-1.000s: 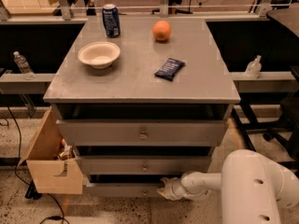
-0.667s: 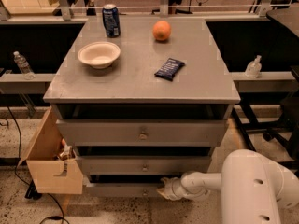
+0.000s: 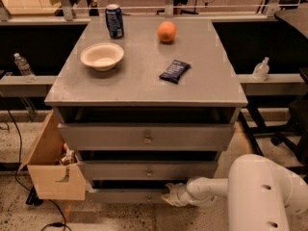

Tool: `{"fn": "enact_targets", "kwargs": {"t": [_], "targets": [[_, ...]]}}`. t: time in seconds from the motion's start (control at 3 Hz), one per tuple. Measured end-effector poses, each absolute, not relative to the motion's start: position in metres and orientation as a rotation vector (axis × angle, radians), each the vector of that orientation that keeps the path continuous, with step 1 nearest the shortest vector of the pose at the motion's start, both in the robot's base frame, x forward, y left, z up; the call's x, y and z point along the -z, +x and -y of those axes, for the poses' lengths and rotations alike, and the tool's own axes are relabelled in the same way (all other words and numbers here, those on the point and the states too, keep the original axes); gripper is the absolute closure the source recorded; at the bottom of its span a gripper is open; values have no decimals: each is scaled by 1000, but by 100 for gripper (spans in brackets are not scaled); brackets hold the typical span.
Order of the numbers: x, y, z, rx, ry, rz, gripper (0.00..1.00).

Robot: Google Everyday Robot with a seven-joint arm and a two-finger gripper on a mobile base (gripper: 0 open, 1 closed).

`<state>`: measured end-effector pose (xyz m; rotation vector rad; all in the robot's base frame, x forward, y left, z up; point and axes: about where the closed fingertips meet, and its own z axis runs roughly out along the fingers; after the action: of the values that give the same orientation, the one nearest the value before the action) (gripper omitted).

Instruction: Open bottom drawer

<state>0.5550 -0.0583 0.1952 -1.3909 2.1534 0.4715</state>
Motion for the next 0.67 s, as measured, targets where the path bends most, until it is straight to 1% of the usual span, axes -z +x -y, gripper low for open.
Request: {"fn": "enact_targets", "kwargs": {"t": [0.33,0.67], "targets": [[-195,555,58,-472,-1391,-2153,13],[-195,555,58,-472,-1391,-2153,0]]}}
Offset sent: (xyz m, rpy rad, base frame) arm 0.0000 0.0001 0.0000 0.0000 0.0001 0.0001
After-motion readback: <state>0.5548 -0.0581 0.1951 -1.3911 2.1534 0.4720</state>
